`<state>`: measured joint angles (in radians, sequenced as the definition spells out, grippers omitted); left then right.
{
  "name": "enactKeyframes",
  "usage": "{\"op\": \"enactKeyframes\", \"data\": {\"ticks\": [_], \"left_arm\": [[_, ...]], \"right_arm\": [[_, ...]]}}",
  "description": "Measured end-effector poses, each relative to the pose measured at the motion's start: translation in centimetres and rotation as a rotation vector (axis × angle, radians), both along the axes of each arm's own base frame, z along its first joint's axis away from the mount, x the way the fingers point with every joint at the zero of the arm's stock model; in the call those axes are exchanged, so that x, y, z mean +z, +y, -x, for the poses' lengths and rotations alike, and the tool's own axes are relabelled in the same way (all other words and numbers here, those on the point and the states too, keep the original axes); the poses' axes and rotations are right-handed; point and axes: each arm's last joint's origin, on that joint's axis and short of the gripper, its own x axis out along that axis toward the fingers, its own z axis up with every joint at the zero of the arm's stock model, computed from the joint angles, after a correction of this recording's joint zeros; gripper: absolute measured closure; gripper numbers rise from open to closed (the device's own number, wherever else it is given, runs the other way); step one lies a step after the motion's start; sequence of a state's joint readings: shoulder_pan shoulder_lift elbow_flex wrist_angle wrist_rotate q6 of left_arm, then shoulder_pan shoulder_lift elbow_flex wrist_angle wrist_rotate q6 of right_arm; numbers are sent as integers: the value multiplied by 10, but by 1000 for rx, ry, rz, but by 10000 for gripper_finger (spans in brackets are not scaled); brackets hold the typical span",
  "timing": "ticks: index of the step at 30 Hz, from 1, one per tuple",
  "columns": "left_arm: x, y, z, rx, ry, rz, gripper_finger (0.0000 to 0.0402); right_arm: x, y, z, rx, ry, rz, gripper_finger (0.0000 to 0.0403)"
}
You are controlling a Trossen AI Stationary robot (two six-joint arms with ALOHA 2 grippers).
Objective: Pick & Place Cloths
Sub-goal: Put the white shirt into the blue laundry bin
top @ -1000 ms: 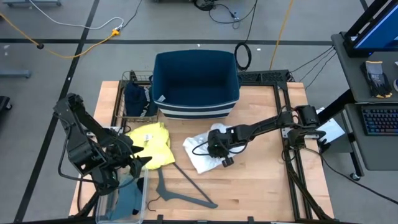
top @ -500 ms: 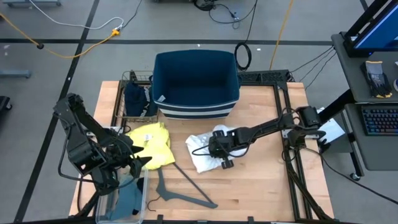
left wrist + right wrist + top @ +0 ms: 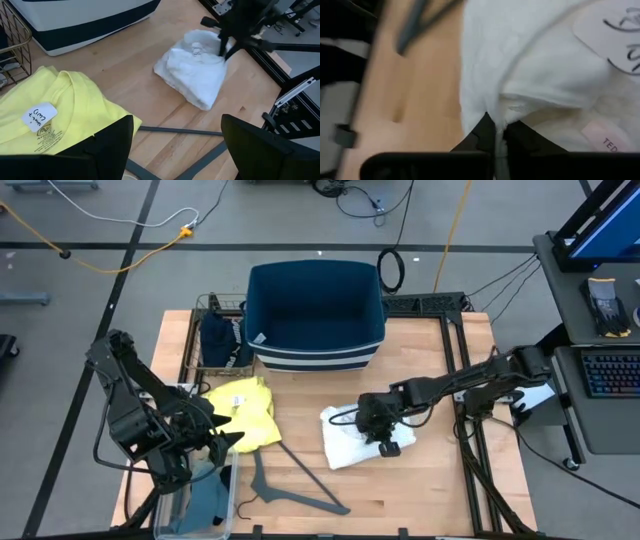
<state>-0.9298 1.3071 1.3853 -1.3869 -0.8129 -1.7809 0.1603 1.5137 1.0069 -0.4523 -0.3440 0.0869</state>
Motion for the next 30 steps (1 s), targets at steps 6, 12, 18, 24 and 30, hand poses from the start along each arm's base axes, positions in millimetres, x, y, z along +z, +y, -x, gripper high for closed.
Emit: {"op": "enactKeyframes", "data": {"ticks": [6,12,18,24,30], "left_arm": [[0,0,0,0,0,1,96],[0,0,0,0,-1,2,96],[0,0,0,0,-1,2,96],[0,0,0,0,-1,2,96],[0,0,0,0,-1,2,96]], "right_arm": [[17,1,2,-21,-53,-107,392],[30,5,-3,-20,-124,-250,392],[40,9,-9,0,-167,-409,392],[59,12,-17,49,-228,-630,392],[93,13,-24,88,-347,-879,392]]}}
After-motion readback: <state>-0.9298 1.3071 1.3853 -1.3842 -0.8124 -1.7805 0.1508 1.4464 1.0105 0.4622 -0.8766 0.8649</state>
